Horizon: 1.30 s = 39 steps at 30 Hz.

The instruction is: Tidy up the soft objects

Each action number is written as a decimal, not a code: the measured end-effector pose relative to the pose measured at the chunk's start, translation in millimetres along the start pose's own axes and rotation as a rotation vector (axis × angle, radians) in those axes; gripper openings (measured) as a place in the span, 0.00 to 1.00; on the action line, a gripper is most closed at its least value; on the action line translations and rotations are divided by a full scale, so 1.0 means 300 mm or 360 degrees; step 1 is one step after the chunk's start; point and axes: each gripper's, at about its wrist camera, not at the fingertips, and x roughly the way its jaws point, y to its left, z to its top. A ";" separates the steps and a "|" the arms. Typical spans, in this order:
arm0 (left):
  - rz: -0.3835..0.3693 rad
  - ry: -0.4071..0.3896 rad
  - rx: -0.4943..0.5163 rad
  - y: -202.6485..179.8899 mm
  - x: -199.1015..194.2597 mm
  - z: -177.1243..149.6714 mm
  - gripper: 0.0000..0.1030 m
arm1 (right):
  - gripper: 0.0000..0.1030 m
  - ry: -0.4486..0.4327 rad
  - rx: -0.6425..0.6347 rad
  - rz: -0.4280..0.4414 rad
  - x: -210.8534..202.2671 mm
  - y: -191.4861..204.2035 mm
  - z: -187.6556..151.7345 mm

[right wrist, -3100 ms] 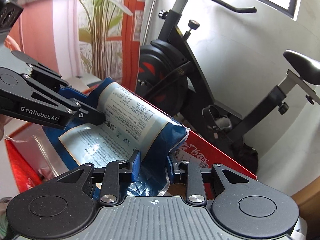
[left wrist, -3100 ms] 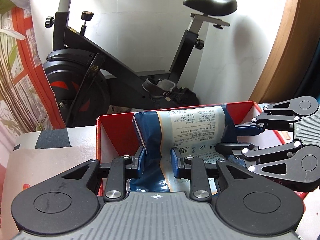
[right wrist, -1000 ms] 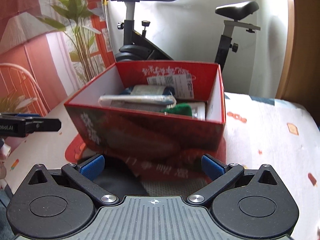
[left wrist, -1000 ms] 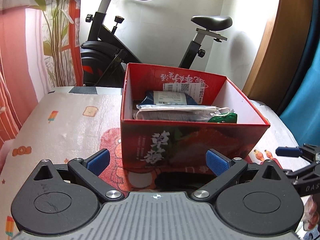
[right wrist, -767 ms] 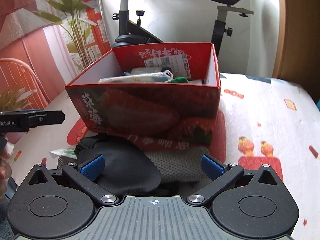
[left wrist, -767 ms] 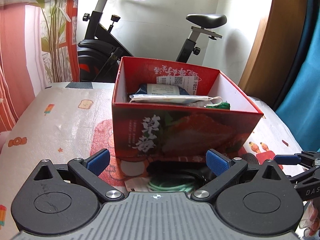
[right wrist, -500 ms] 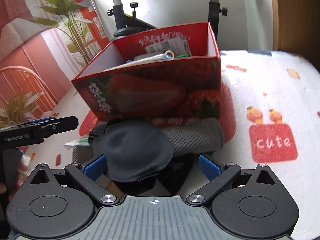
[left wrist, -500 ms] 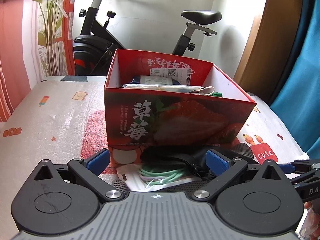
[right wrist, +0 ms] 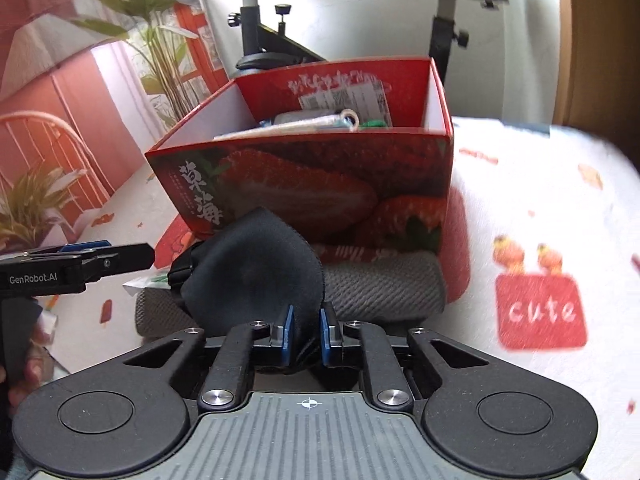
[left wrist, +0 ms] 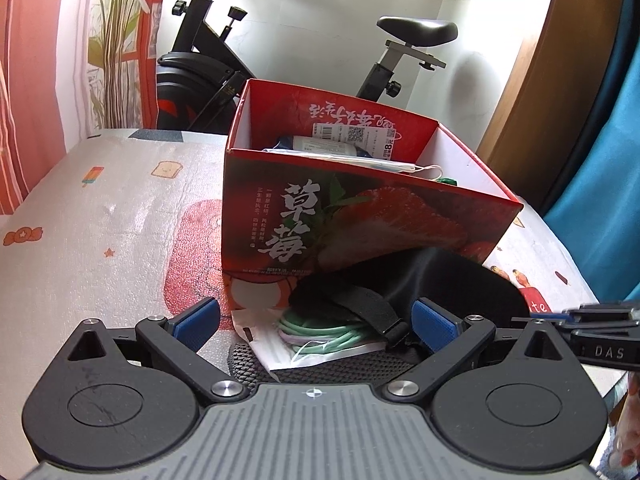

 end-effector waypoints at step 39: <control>-0.0285 0.0497 -0.0531 0.157 0.369 0.126 0.58 | 0.10 -0.0068 -0.0297 -0.0244 0.235 -0.128 0.075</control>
